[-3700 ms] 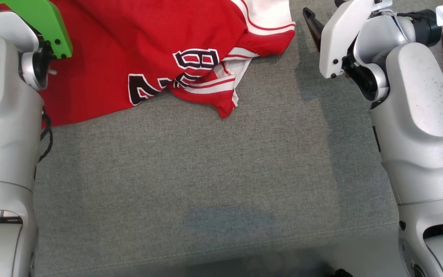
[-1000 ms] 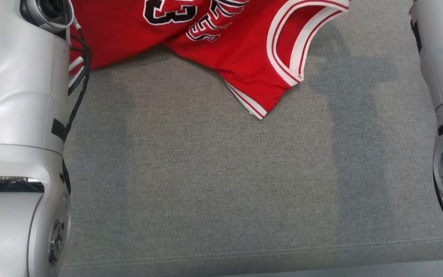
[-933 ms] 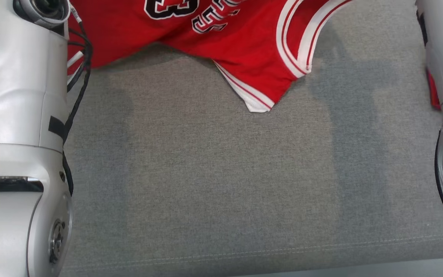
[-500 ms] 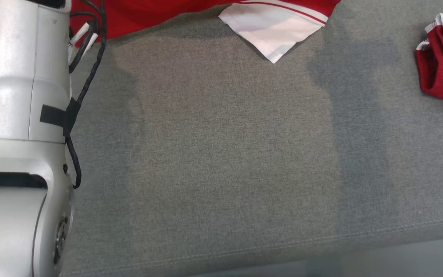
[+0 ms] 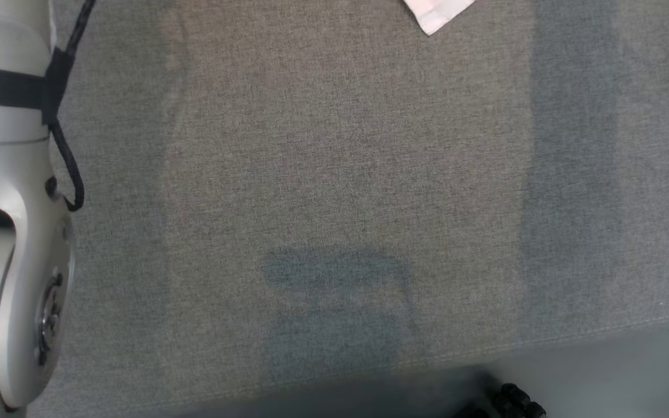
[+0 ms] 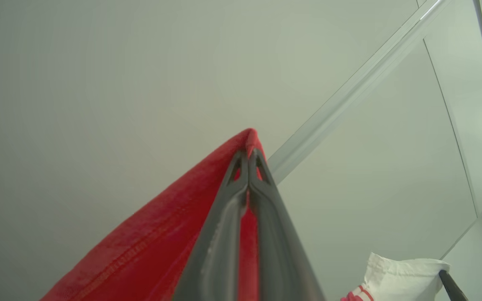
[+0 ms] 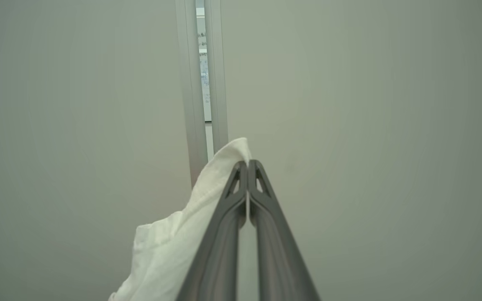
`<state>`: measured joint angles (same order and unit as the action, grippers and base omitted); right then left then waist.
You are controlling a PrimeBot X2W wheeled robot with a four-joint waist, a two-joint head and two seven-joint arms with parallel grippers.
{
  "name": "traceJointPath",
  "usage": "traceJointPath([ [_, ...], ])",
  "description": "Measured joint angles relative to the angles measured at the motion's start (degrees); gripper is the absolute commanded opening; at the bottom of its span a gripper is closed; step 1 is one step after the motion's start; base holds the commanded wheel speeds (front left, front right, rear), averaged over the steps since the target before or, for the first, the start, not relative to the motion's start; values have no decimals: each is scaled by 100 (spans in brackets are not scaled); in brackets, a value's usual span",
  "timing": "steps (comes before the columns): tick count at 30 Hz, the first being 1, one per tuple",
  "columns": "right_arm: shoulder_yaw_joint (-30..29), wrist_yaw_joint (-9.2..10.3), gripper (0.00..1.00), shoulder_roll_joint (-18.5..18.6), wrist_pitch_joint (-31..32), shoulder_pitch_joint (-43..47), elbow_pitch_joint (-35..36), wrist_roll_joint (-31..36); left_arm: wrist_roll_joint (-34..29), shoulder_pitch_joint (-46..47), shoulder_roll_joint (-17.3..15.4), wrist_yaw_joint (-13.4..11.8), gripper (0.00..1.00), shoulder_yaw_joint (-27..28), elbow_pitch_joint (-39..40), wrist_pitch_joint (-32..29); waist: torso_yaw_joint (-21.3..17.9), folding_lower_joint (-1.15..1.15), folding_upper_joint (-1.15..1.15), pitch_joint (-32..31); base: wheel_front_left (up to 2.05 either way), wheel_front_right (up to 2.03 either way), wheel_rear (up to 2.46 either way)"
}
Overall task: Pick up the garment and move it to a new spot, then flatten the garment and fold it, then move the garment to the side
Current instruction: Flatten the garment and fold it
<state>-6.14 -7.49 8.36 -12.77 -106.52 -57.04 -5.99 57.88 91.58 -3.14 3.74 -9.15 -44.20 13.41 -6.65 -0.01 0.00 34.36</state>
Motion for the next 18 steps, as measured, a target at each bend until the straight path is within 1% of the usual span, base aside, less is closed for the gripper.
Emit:
traceJointPath([
  [3, -321, 0, 0, -59, -154, -265, 163, 294, -1, 259, -42, 92, 0, 11, 132, 12, 16, 0, 0, 246, 0, 0, 0],
  [6, -533, -1, 0, -177, -204, -476, 508, 559, -79, 488, -120, 138, 0, 7, 301, 64, 54, 0, 0, 428, 0, 0, 0],
  [7, -610, 0, 0, -219, -207, -518, 697, 620, -133, 550, -142, 157, 0, -15, 363, 78, 72, -1, 0, 474, 0, 0, 0],
  [8, -759, -1, 0, -297, -222, -549, 1141, 666, -140, 630, -137, 186, 0, 34, 493, 88, 119, -1, 0, 534, 0, 0, 0],
  [10, -881, 1, 0, -359, -222, -550, 1522, 665, -130, 715, -146, 225, 0, 122, 634, 127, 163, -1, 0, 561, 0, 0, 0],
  [14, -825, 0, 0, -488, -223, -531, 2141, 631, -120, 846, -156, 277, 0, 199, 925, 136, 175, 0, 0, 552, 0, 0, 0],
  [16, -750, 1, 0, -493, -224, -530, 2251, 569, -160, 849, -164, 289, 0, 178, 1032, 137, 167, 0, 0, 548, 0, 0, 0],
  [18, -548, 1, 0, -497, -227, -519, 2225, 557, -215, 807, -167, 308, 0, 129, 1069, 142, 154, 0, 0, 559, 0, 0, 0],
])
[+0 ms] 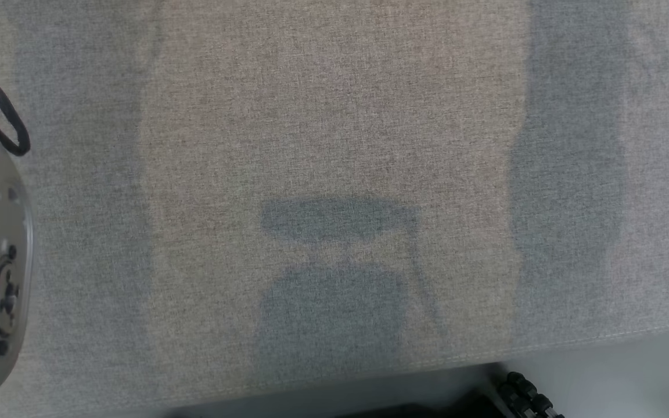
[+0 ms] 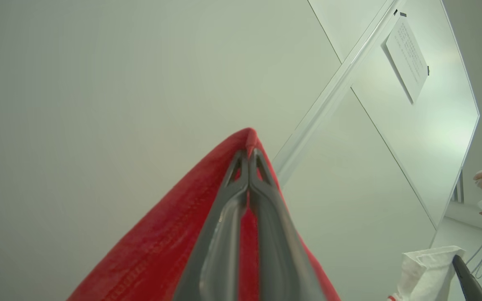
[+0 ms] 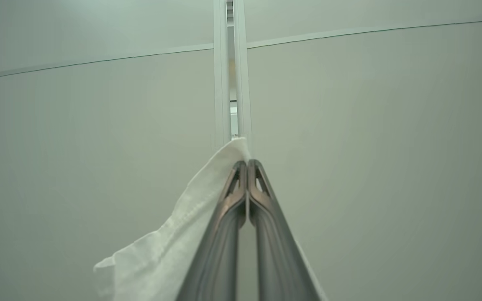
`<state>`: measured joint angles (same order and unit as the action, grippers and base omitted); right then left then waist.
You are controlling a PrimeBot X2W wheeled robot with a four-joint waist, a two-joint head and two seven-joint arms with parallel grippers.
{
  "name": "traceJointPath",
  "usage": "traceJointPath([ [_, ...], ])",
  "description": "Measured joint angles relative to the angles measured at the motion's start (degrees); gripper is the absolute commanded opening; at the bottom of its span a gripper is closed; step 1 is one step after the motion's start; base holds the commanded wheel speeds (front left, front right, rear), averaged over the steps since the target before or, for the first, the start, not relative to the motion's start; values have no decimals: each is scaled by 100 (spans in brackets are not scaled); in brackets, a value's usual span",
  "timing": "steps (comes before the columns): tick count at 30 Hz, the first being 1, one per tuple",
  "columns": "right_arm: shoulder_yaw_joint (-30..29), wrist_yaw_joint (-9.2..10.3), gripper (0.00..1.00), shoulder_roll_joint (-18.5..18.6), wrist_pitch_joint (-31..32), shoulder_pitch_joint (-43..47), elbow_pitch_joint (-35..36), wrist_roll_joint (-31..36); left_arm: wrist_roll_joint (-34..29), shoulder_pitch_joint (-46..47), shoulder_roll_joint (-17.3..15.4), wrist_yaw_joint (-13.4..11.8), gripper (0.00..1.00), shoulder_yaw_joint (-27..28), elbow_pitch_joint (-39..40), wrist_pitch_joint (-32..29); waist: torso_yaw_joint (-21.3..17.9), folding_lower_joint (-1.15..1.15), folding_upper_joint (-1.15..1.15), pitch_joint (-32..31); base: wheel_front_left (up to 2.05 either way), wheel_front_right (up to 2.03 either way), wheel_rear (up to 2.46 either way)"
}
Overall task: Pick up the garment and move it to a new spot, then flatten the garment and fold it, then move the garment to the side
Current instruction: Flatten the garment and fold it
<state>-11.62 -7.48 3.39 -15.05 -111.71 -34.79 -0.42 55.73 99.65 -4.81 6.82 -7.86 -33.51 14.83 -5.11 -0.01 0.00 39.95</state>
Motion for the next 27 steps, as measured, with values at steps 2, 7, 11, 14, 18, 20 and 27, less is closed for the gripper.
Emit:
traceJointPath([
  [2, 191, -1, 0, -21, -1, 65, -92, -18, -32, -119, -1, 7, 0, -7, 4, 13, -12, 0, 0, 45, 0, 0, 0],
  [7, 760, -1, 0, 2, 0, 499, -231, -276, -27, -551, -46, 23, 0, -75, -37, 12, -41, 0, 0, 218, 0, 0, 0],
  [11, 1290, -1, 0, 225, 215, 963, -261, -727, 70, -1023, -142, 27, 0, -159, -43, -105, -69, 0, 0, 210, 0, 0, 0],
  [14, 1814, -1, 0, 446, 695, 1455, -86, -1196, 149, -1471, -185, 31, 0, -240, 62, -265, -67, 0, 0, 109, 0, 0, 0],
  [18, 2515, -2, 0, 877, 1435, 2332, 600, -1968, 182, -2275, -335, 29, 0, -300, 405, -391, -53, 0, 0, -91, 0, 0, 0],
  [20, 2732, -1, 0, 1173, 1805, 2784, 1083, -2293, 250, -2734, -369, -30, 0, -288, 667, -463, -38, 0, 0, -217, 0, 0, 0],
  [27, 2793, -2, 0, 1997, 2986, 4490, 2528, -3016, 493, -4651, -425, -444, 0, -330, 1984, -721, 48, 1, 0, -782, 0, 0, 0],
])
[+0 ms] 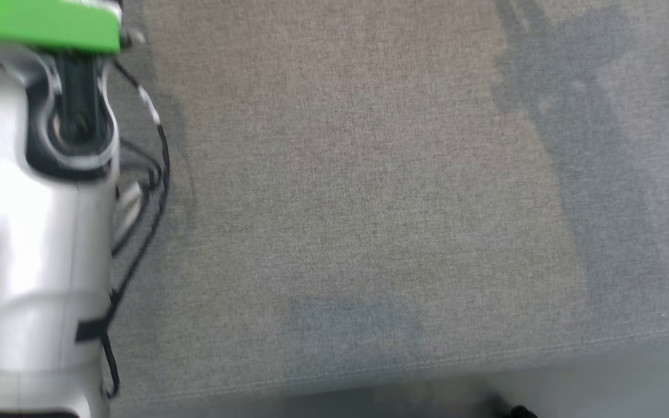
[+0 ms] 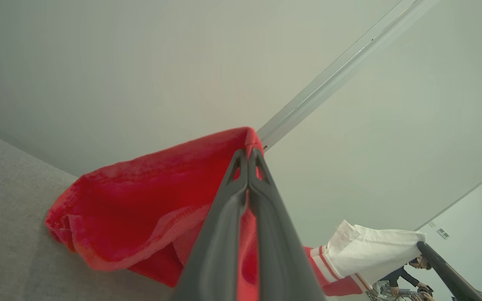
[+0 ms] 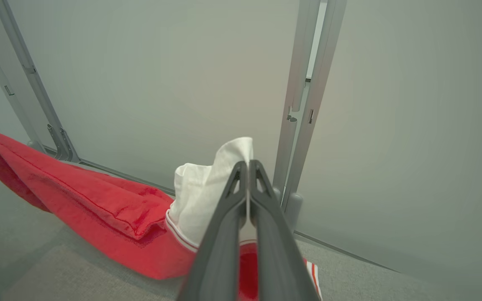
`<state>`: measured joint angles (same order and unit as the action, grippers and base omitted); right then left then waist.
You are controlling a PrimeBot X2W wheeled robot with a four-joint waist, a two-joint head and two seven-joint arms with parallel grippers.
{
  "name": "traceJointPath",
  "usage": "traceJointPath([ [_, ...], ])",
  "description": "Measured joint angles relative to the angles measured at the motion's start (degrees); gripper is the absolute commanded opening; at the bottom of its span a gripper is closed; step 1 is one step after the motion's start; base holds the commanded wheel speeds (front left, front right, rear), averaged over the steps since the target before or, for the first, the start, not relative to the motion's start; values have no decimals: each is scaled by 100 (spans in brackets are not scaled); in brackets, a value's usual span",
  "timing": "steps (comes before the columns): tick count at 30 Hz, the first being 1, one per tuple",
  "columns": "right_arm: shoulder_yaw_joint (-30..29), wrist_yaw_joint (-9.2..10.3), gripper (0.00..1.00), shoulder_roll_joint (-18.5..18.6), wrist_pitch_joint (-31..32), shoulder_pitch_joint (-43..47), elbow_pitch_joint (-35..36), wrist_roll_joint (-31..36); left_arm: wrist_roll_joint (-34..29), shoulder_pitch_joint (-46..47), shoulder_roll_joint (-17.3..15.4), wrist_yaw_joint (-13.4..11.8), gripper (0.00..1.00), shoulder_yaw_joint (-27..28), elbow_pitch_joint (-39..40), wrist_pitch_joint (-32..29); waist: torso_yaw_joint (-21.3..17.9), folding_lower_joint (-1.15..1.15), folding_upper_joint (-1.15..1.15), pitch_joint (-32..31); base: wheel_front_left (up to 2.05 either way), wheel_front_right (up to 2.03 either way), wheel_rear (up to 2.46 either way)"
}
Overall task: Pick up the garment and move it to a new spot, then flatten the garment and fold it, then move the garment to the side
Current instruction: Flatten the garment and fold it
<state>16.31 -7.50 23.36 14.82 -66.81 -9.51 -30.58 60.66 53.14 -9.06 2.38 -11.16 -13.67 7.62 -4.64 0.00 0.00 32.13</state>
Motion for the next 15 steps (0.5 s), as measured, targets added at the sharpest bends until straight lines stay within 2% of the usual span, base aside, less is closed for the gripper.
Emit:
traceJointPath([
  [7, -669, 2, 0, 428, 1138, 1925, 1014, -120, 336, -1891, 130, -610, 0, 47, 1101, -126, 102, 0, 0, -659, 0, 0, 0],
  [8, -669, 2, 0, 428, 1138, 1925, 1014, -120, 336, -1891, 130, -610, 0, 47, 1101, -126, 102, 0, 0, -659, 0, 0, 0],
  [15, -1104, 1, 0, 366, 2171, 3799, 1798, -149, 307, -3068, -37, -1117, 0, -78, 1345, -382, 180, 0, 0, -1221, 0, 0, 0],
])
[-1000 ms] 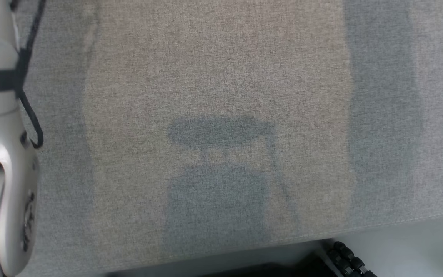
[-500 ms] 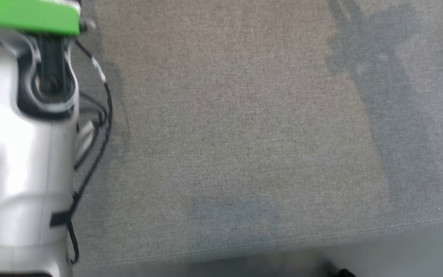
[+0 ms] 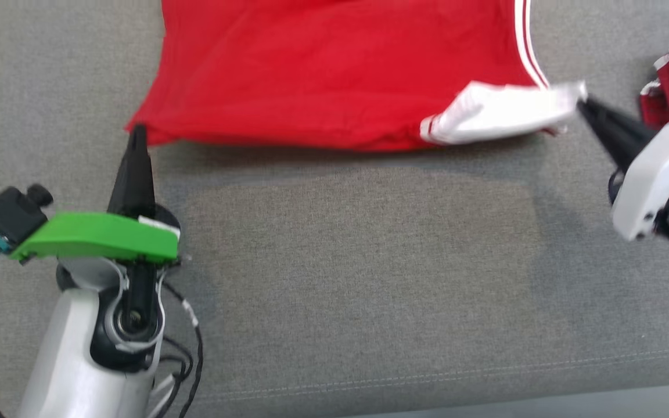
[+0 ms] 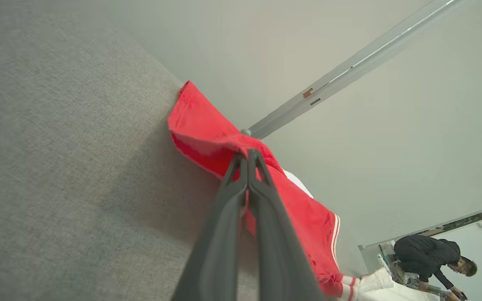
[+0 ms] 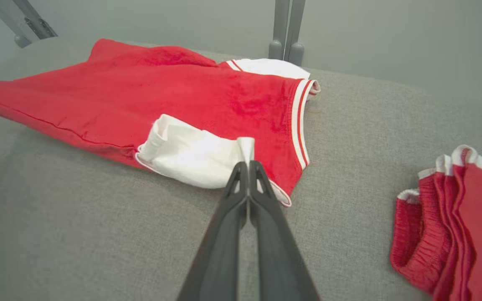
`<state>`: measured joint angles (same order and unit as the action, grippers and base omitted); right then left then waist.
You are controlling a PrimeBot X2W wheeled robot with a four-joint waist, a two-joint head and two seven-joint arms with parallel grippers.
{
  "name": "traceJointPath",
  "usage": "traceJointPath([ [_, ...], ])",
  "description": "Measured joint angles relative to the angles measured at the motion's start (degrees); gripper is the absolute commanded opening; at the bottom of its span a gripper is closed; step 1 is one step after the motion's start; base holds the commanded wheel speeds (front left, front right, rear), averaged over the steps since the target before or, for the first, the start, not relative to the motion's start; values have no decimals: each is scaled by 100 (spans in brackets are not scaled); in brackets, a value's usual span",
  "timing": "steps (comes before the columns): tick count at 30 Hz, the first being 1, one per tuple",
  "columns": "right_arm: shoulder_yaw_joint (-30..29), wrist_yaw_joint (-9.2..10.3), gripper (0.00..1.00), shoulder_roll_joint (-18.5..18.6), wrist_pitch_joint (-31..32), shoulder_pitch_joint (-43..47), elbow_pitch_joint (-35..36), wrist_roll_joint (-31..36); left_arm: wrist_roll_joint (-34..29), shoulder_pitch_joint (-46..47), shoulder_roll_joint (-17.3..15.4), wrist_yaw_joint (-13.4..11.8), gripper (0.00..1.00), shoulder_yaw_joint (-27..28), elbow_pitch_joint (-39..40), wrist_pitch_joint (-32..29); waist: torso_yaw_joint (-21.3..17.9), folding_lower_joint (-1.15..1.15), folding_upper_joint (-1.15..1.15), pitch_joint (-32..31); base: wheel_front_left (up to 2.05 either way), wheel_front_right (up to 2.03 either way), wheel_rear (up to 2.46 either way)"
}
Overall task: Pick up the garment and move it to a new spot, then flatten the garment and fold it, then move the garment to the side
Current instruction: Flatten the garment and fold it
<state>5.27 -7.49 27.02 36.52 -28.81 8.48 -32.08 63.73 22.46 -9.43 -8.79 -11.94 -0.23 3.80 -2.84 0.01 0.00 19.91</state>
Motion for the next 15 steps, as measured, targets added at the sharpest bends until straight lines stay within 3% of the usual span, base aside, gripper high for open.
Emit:
traceJointPath([
  [6, 53, 0, 0, 8, 416, 956, 323, 42, -403, -654, -274, -359, 0, -301, -176, -151, 0, 0, 0, -370, 0, 0, 0],
  [15, 267, 0, 0, 311, 1013, 1943, 365, -236, -936, -1365, -616, -799, 0, -678, -456, -275, 27, 0, 0, -810, 0, 0, 0],
])
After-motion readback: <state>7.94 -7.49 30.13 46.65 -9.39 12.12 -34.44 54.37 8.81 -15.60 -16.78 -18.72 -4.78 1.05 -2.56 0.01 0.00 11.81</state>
